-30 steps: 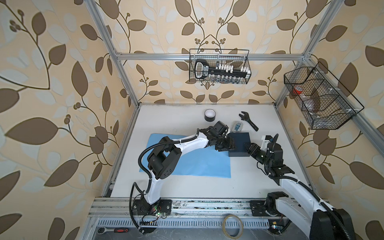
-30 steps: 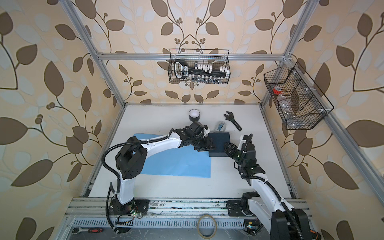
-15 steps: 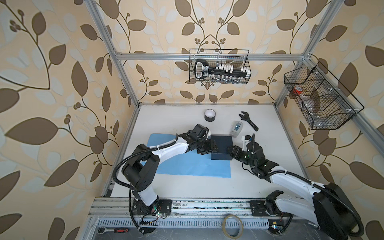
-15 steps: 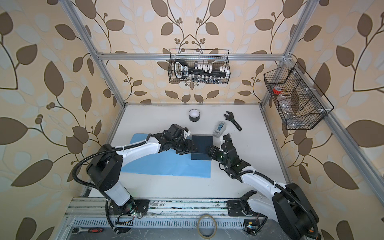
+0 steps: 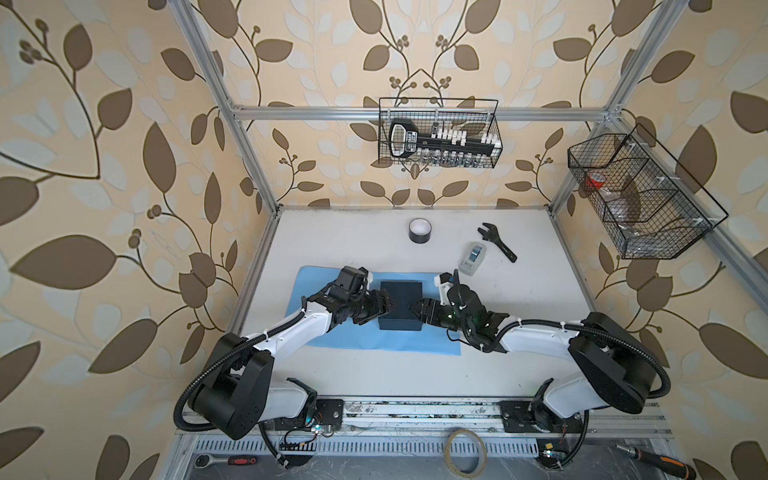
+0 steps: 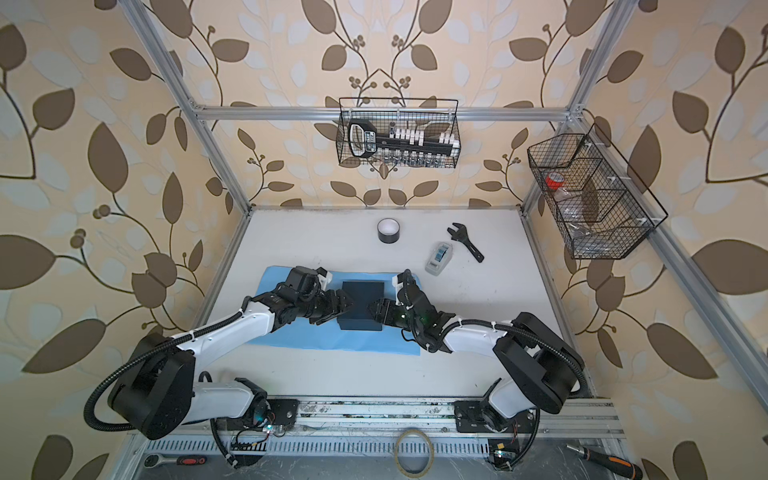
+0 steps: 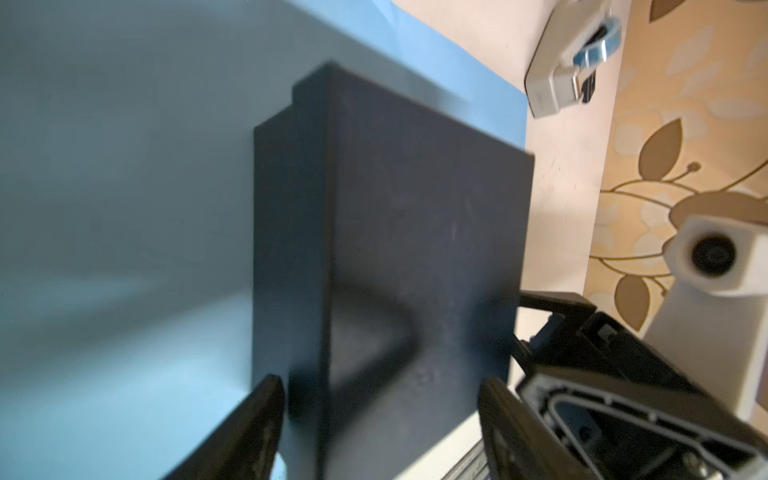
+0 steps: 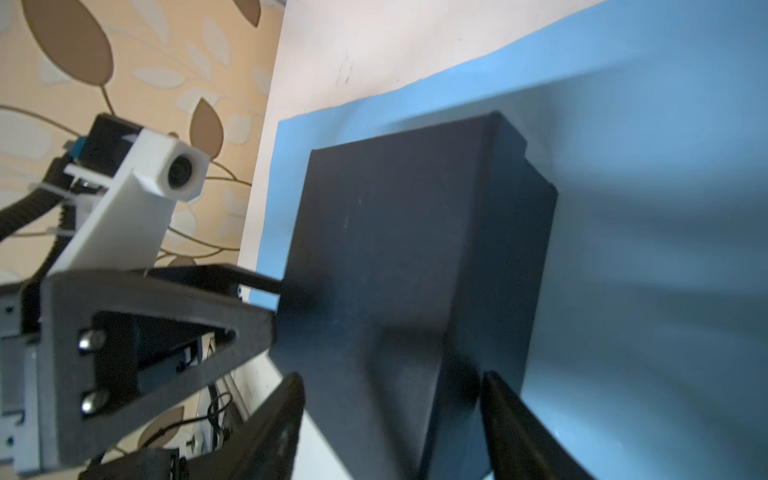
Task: Wrap the gift box in paper
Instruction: 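Carry the navy box with both grippers and set it on the paper center, then open both grippers and draw them back from the box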
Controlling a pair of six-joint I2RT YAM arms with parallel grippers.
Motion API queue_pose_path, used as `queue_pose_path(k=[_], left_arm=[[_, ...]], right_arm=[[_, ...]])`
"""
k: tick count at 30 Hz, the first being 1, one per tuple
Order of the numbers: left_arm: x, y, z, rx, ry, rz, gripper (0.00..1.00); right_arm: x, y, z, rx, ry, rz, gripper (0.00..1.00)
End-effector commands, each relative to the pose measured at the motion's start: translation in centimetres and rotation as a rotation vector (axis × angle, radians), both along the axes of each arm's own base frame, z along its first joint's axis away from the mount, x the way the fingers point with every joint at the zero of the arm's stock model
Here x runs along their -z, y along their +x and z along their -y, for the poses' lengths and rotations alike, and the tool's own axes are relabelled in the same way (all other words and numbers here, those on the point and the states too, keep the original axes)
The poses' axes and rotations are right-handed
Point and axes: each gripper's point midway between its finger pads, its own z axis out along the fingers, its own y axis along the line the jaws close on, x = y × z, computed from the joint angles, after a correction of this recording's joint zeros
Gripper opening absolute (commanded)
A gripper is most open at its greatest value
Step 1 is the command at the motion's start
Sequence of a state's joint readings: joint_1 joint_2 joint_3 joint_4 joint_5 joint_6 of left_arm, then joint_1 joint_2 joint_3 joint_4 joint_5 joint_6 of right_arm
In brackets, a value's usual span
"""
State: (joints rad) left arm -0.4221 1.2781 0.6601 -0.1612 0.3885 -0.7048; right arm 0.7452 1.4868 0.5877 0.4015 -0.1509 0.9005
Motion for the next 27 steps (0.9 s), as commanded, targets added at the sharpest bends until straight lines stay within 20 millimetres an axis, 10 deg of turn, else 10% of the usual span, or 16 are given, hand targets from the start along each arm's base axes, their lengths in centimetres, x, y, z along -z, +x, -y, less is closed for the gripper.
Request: queue_pose_path(k=[1,6,11,27], left_arm=[[-1.0,1.5,-3.7,-0.143,0.116,0.099,0.85],[-2.5,2.4,-7.6,-0.314,0.198,0.191,0.94],[-2.8,3.7,-7.2,-0.318,0.169,0.182,0.95],[4.9,2.0,-8.1,-0.296,0.136,0.007,0.93]], right_arm=[[-1.4,-0.1,1.6,-0.069,-0.05,0.057,0.8],[0.2,1.1,9.1,0.033,-0.204,0.055,0.86],[2.3,3.6,13.5,0.133,-0.297,0.012,0.83],[6.9,4.1,11.4,0.011,-0.244,-0.113,0.7]])
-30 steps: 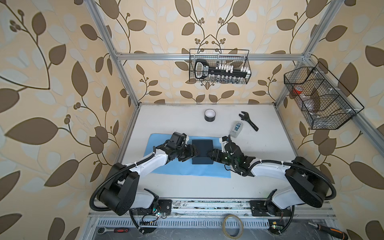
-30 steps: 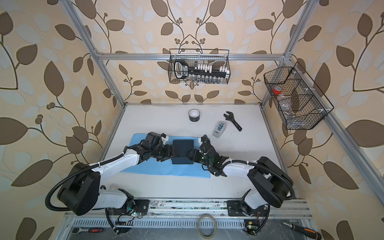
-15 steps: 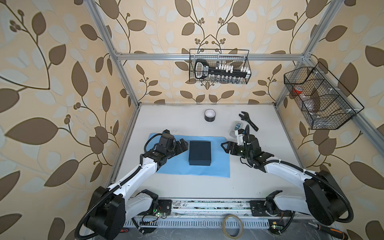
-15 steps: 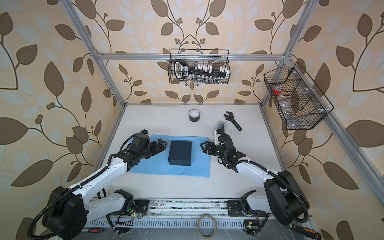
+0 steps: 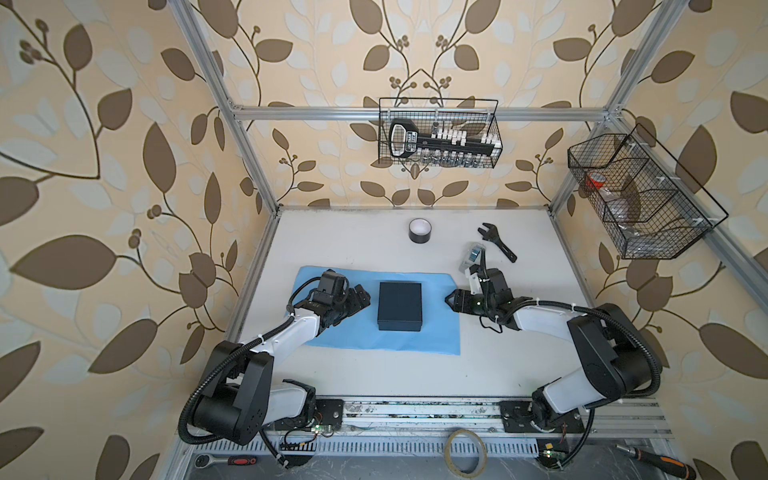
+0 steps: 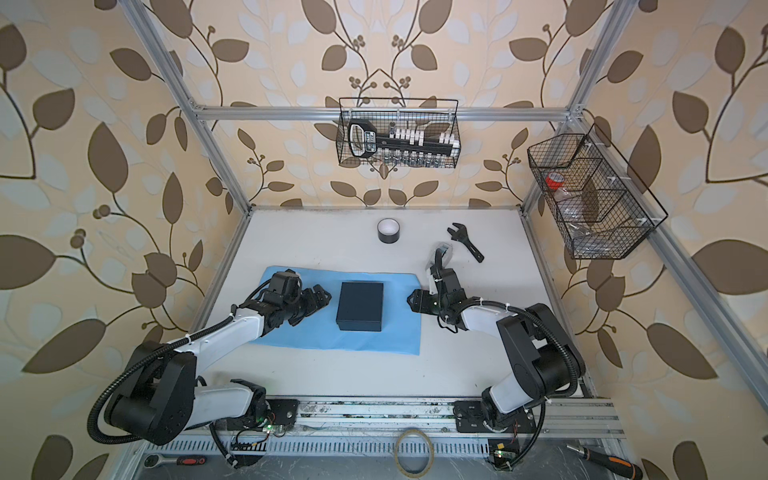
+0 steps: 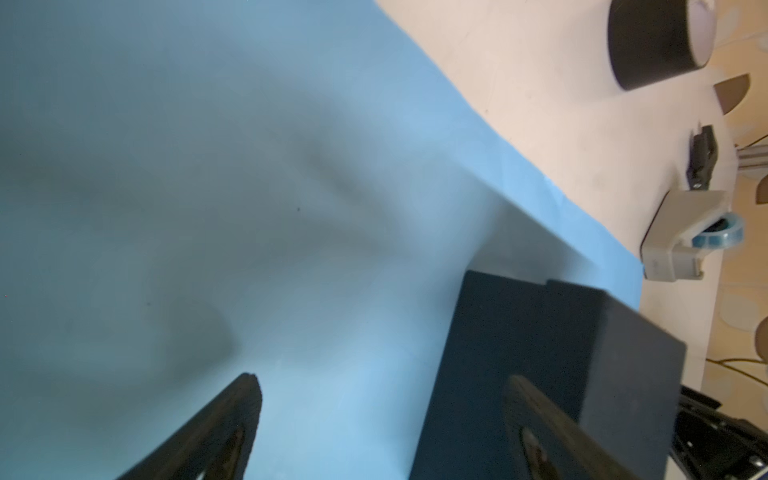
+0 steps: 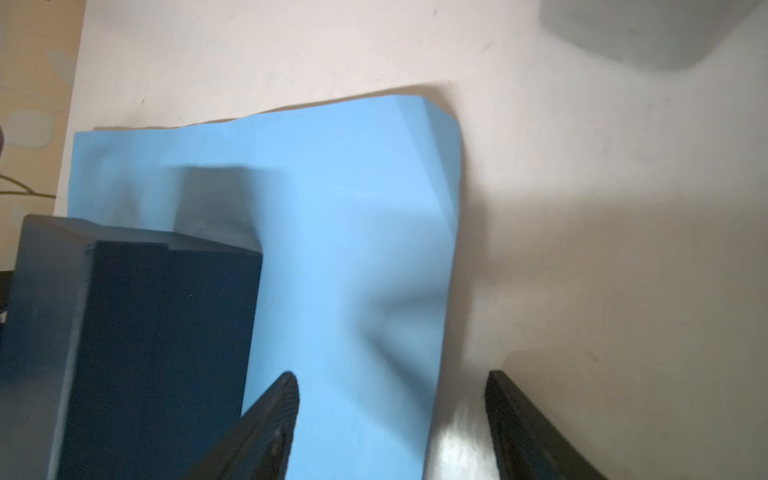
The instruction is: Wrap the gift box in paper
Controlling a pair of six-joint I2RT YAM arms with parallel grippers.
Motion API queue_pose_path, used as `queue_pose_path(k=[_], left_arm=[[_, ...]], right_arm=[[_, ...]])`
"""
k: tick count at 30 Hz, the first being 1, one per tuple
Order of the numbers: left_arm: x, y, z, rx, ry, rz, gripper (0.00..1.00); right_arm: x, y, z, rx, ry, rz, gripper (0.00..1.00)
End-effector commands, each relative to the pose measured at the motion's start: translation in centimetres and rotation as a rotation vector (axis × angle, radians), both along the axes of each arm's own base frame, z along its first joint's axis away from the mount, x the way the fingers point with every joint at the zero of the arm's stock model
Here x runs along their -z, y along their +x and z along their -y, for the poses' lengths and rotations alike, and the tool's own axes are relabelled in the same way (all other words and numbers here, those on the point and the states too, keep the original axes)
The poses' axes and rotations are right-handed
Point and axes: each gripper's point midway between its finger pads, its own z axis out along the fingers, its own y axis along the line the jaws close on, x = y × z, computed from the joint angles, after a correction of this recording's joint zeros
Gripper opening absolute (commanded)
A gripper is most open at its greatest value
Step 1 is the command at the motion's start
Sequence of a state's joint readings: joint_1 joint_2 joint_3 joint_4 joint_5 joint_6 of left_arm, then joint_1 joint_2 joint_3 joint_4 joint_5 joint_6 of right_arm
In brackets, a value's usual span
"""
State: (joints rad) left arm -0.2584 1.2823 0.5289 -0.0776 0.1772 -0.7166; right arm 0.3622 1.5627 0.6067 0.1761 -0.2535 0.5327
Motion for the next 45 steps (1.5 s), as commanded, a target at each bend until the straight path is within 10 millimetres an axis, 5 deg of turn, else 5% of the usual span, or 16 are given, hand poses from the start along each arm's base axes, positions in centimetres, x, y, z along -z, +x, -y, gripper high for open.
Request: queue_pose_path(k=[1,14,26,34,40,45], left_arm=[[0.6,-0.3,0.5,0.014,-0.032,0.004,0.93],[1.6,-1.3,0.5,0.028,-0.04,-0.013,0.92],[0.7,-1.4,0.9,0.041,-0.063,0.007,0.91],[-0.2,-1.4,1.3,0.055,-0.087,0.022,0.91],[-2.5,-1.3,1.4,0.057,-0.104,0.072,0.9],[-7.5,-1.1,3.1,0.125,-0.08,0.214,0.88]], right_arm=[[0.9,-0.9,-0.9,-0.054,0.068,-0.062,0.68],[-1.2,-1.5,-1.8,-0.121,0.316,-0.03,0.54],[-0.1,-3.9,-0.5,-0.069,0.348,-0.011,0.39],[-0.4,-4.4,-2.3,-0.079,0.424,0.014,0.26],[-1.2,-3.7,-2.1,-0.056,0.446,0.041,0.11],[-0.8,-3.6,-1.4,-0.054,0.376,0.008,0.0]])
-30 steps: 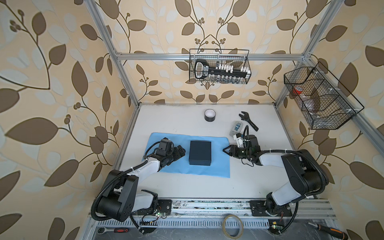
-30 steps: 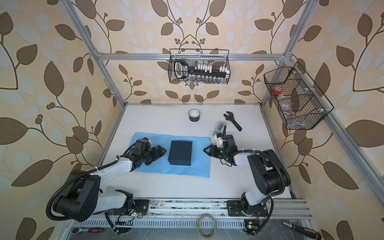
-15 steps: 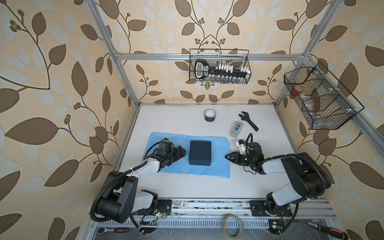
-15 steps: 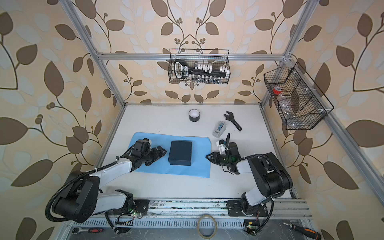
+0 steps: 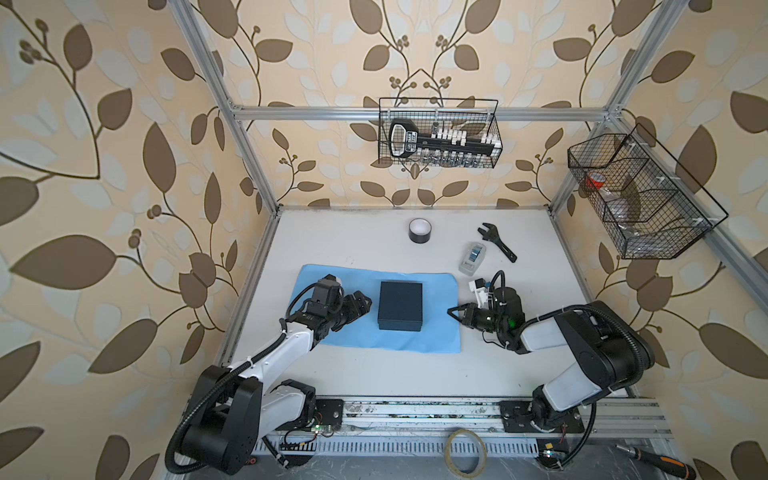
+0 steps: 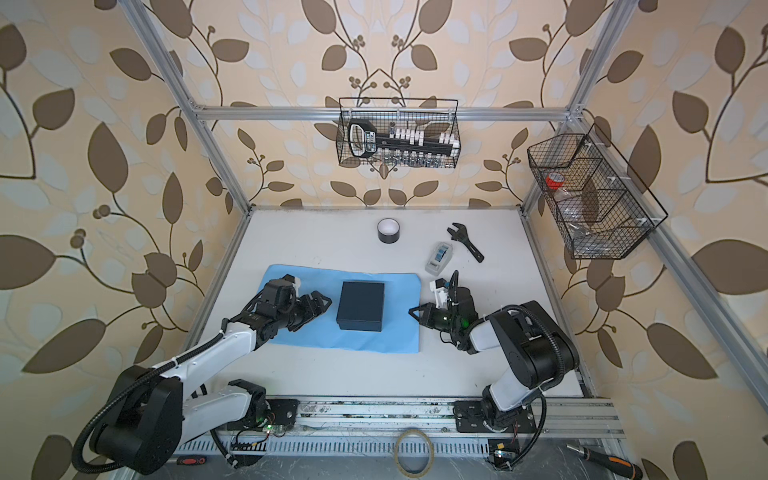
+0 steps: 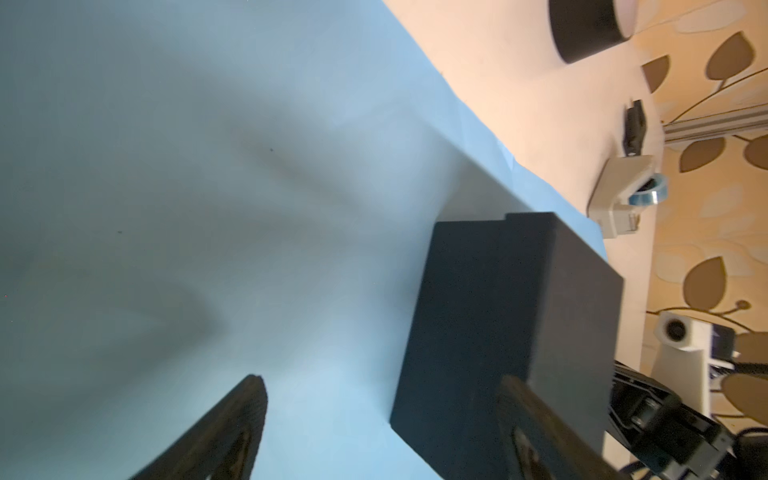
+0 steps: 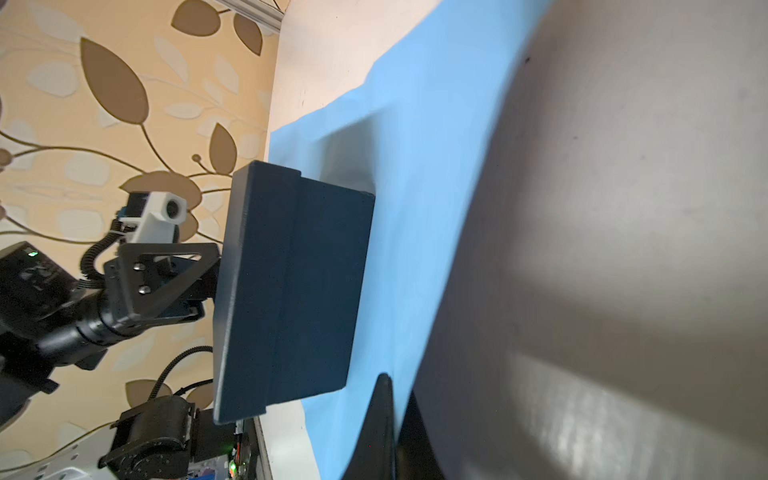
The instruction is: Wrap the gift box in paper
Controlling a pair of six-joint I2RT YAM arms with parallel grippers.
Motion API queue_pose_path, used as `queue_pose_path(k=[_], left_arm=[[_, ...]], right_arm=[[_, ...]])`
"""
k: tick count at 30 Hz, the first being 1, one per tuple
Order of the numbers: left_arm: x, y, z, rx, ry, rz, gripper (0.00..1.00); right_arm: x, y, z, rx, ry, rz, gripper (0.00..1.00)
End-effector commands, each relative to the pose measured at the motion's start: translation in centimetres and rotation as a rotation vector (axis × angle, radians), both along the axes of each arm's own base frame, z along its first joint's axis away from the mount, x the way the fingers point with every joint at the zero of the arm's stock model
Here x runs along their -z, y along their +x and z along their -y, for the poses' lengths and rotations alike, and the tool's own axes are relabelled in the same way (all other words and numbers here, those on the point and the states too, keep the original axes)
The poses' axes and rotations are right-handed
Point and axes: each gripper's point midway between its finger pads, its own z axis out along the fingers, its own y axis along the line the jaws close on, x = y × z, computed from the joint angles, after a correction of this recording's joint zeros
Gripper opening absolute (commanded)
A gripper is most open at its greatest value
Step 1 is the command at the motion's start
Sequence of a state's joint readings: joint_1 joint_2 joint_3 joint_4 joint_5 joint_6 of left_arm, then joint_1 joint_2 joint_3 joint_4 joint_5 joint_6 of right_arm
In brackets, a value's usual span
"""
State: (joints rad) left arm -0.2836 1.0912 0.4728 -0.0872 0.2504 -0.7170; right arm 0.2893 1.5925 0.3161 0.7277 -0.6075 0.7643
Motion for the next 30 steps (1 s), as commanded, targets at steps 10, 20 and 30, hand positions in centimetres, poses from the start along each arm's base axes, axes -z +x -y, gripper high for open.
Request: queue_pose_path(k=[10,20,30], left_arm=[[-10.2,0.6,10.4,0.288,0.636,0.343,0.92],[-6.9,3.4,17.0,0.458,1.057,0.317,0.99],[-2.7,4.3,16.1,0.46,1.26,0.245,0.98]], right_arm=[[-0.6,0.5,0.8,-0.006,-0.04,-0.004,0.0],[-0.2,0.2,1.6,0.02,-0.021,-0.026,0.0],[0.2,0.2,3.2,0.049,-0.037,-0.049,0.0]])
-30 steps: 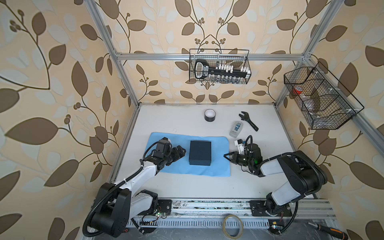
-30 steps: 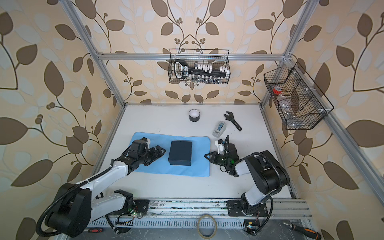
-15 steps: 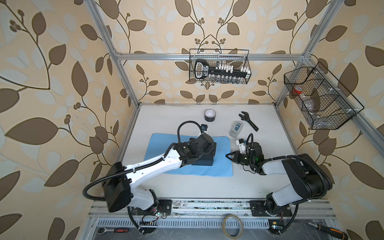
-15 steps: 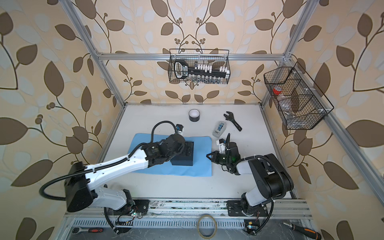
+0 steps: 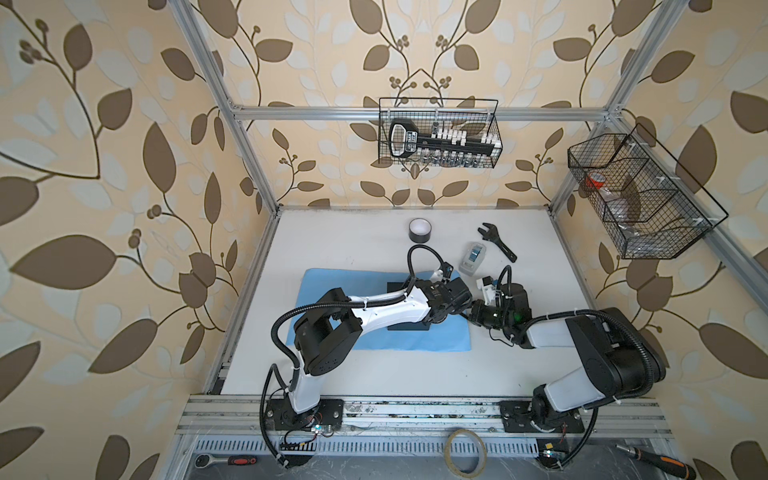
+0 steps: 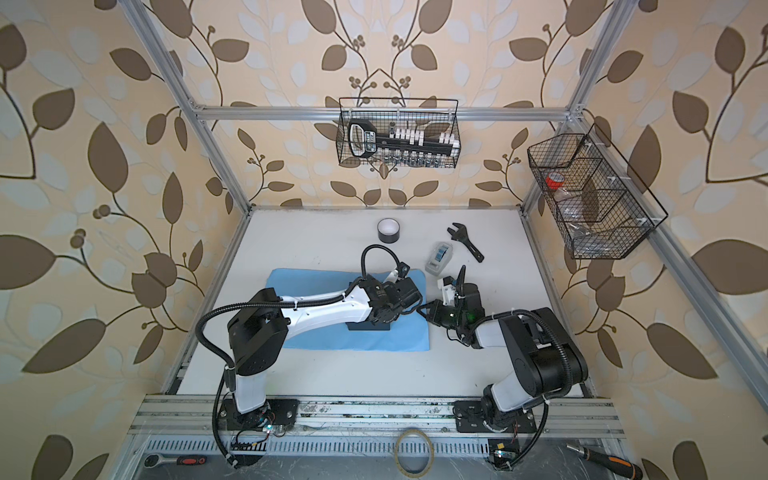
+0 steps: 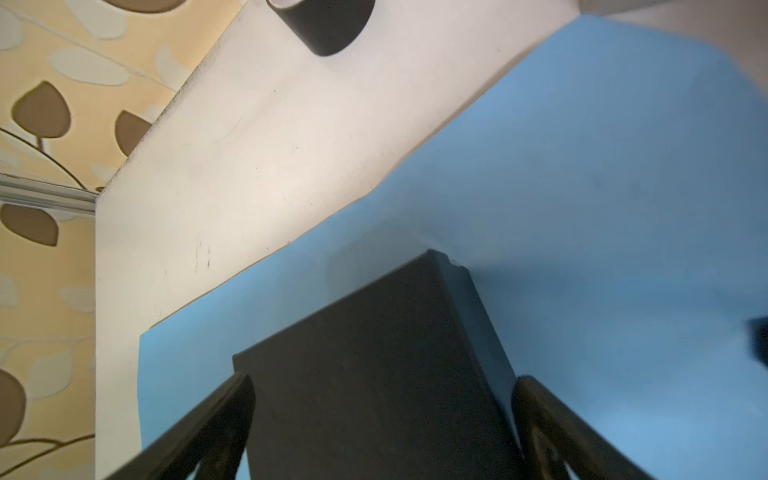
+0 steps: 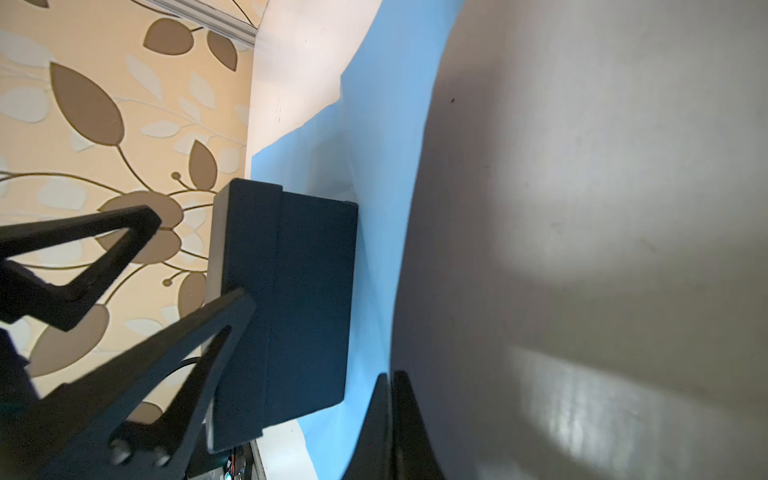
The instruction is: Wrap the gift box in paper
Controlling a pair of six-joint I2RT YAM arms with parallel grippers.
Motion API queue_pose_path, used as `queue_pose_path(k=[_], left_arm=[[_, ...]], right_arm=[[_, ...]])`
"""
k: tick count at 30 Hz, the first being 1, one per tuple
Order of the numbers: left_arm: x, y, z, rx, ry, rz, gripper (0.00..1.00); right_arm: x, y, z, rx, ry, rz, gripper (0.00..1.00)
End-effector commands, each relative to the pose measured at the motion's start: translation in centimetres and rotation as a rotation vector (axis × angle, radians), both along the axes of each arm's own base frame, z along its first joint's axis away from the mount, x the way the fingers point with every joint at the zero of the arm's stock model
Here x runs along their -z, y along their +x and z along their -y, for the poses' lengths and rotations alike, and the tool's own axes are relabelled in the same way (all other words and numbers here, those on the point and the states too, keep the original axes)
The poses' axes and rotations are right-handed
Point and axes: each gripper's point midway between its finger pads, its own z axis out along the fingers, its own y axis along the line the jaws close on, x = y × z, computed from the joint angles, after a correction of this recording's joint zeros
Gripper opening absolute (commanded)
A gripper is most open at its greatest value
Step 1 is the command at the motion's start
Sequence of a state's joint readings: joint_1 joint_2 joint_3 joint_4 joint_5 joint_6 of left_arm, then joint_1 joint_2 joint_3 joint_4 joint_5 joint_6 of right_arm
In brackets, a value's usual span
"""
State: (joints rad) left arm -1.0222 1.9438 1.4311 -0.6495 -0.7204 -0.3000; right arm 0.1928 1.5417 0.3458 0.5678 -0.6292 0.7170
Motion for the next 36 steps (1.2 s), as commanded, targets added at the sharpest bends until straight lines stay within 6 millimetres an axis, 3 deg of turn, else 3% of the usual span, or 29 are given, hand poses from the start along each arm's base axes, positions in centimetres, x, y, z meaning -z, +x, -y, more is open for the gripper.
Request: queue_pose_path(k=[1,17,27,32,36], left_arm=[[-1.1,0.3,-1.9,-0.039,0.089,0.063,0.99],[-0.3,1.2,-4.8,-0.155,-0.018,0.043,0.98],[-1.1,2.3,-4.1,-0.149,-0.061,0.041,0.98],[-2.0,0.8,-2.1,-0.075,-0.22,-0.042,0.97],[-3.6,-1.5,-0.2,0.016,-0.413,-0.123,0.98]], right_arm=[[0.2,-0.7,0.8,-0.002,-0.015,-0.008,0.0],[0.6,-0.9,2.7,0.023,-0.092,-0.021,0.0],[0.7,-1.0,4.0,0.054,-0.152,-0.024,0.0],[0.5,-0.7,4.9,0.078,-0.2,-0.02,0.0],[0.2,-0.3,5.6,0.096,-0.247,-0.016,0.0]])
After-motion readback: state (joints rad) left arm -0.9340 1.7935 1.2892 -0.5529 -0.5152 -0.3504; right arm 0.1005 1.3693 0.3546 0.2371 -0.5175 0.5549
